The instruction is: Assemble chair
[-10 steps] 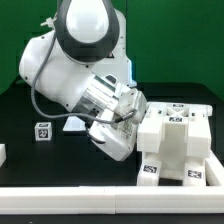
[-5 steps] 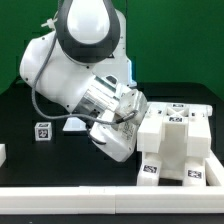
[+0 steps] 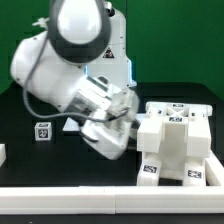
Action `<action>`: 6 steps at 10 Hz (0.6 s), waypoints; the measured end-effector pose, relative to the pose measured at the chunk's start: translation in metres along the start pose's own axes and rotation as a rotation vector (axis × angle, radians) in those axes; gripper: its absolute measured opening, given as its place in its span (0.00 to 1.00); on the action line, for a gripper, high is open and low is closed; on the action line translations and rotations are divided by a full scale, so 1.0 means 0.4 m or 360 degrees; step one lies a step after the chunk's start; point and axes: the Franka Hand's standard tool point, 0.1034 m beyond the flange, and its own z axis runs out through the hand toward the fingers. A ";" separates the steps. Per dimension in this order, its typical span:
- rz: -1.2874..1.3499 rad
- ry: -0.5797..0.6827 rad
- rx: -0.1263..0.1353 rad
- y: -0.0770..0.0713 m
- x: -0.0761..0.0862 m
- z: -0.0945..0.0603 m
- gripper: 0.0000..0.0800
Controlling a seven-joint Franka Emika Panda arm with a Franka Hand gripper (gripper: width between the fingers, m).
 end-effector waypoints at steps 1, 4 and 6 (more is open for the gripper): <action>-0.0021 -0.0001 -0.0011 0.005 0.022 -0.032 0.35; -0.0035 0.0025 -0.0022 0.004 0.038 -0.053 0.35; -0.0046 0.0037 -0.0015 -0.001 0.042 -0.061 0.35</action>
Offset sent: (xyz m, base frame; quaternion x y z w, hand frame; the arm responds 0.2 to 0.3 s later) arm 0.0000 0.0000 0.0000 0.0000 0.0000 0.0000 1.0000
